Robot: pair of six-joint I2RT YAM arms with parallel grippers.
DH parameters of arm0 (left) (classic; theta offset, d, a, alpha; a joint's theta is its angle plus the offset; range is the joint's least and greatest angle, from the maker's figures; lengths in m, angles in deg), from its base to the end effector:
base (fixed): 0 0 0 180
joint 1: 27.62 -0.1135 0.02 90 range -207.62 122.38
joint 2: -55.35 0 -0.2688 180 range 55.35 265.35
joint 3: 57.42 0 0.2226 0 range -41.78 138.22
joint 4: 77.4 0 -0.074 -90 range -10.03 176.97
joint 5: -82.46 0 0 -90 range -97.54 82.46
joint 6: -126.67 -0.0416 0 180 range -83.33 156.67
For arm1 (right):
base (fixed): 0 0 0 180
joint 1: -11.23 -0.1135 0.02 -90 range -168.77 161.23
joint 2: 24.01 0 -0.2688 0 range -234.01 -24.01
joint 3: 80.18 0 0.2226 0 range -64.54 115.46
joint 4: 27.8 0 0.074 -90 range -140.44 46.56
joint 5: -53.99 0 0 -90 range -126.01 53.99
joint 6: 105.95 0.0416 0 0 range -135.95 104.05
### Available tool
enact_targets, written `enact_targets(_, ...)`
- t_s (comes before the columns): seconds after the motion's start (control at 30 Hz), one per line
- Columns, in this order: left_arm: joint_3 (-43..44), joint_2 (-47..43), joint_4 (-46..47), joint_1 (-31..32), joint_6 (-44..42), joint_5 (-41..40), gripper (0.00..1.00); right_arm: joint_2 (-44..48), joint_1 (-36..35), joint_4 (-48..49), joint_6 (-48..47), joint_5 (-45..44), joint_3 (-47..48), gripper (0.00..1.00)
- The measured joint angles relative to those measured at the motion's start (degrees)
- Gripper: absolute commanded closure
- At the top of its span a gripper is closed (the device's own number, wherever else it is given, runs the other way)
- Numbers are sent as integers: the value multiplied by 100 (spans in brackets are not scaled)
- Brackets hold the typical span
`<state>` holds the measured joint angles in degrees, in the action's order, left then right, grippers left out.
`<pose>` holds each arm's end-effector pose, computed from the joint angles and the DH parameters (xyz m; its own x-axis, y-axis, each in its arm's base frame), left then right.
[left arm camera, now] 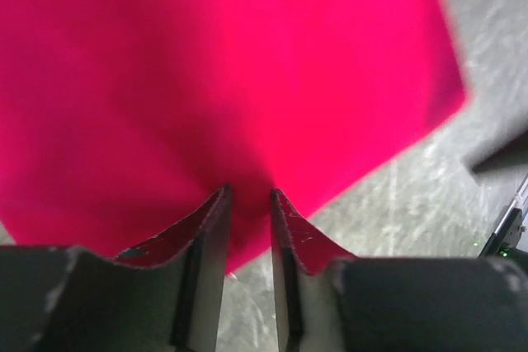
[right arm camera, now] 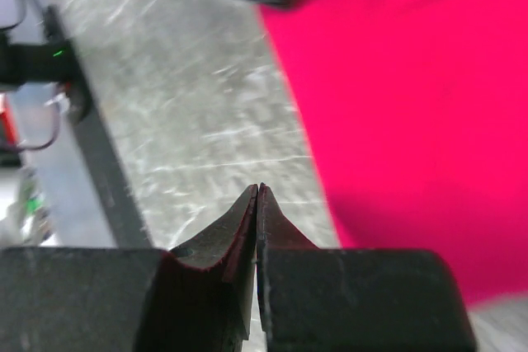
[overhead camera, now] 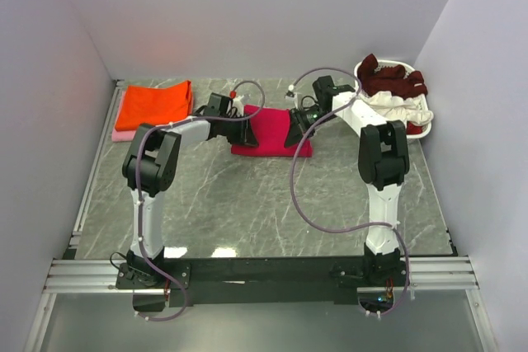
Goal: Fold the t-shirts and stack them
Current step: Fold the tshirt
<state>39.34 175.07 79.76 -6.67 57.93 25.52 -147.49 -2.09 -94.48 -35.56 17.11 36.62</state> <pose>0.3973 -0.1764 0.1821 -0.8614 0.0044 -0.5079 0.3675 0.6956 -0.6173 0.3988 0.1286 0.2170 -0.7571 -0.3862 -0.5270 -0.6531 0.4263 0.6258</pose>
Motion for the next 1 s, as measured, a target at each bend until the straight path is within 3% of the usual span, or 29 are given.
enact_targets(0.3,208,319,-79,-13,201,22,71,-789,13,-271,315,-127,-7,97)
enact_targets(0.57,293,376,-101,-24,201,7,67,-1091,549,-424,717,-313,98,97)
enact_targets(0.73,337,363,-83,-24,190,42,51,-1224,710,-647,601,-284,170,96)
enact_targets(0.87,350,96,-153,-28,37,-153,29,-1217,710,-1102,140,-323,391,94)
enact_targets(0.9,352,-15,-166,-42,-9,-236,9,-1176,706,-1193,11,-352,457,93)
enact_targets(0.93,352,-195,-175,-61,-74,-396,1,-1104,706,-1239,-114,-404,470,91)
enact_targets(1.0,358,-568,-177,-127,-94,-708,1,-763,708,-1307,-319,-601,402,86)
